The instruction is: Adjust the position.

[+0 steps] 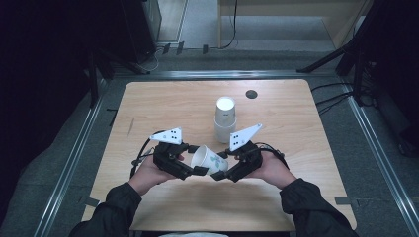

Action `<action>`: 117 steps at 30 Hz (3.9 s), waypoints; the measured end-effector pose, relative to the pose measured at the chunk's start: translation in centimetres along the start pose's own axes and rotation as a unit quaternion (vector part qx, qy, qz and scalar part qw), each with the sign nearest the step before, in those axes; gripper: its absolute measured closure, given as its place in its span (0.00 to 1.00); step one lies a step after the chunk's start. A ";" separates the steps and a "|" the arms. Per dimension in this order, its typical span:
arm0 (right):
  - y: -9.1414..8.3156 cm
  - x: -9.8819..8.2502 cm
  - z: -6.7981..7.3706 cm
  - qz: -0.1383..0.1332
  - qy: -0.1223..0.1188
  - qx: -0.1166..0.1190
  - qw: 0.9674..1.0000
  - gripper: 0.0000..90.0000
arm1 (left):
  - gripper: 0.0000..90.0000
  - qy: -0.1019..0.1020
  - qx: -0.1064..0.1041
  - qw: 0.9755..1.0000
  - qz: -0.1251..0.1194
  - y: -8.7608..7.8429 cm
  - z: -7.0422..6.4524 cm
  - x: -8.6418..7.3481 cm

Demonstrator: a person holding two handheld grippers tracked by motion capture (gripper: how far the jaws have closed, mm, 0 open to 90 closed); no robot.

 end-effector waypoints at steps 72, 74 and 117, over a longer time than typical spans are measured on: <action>-2.4 -3.5 -6.3 0.023 0.080 -0.202 0.976 0.26 | 0.26 -0.049 0.205 0.966 0.147 -3.5 6.6 -4.3; -2.3 -3.3 -6.5 0.017 0.083 -0.199 0.976 0.26 | 0.26 -0.054 0.212 0.964 0.149 -4.2 6.8 -4.7; -1.6 -3.1 -6.8 0.038 0.072 -0.203 0.976 0.26 | 0.25 -0.152 0.326 0.912 0.194 -11.3 10.8 -8.7</action>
Point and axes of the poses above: each handheld gripper's, and its own axes: y roughly forward along the jaws, x roughly out of its top, z roughly to its left, the point moved 4 cm from there along y, roughly forward along the jaws, and after that the axes turned 6 degrees about y, right-handed, at the moved point
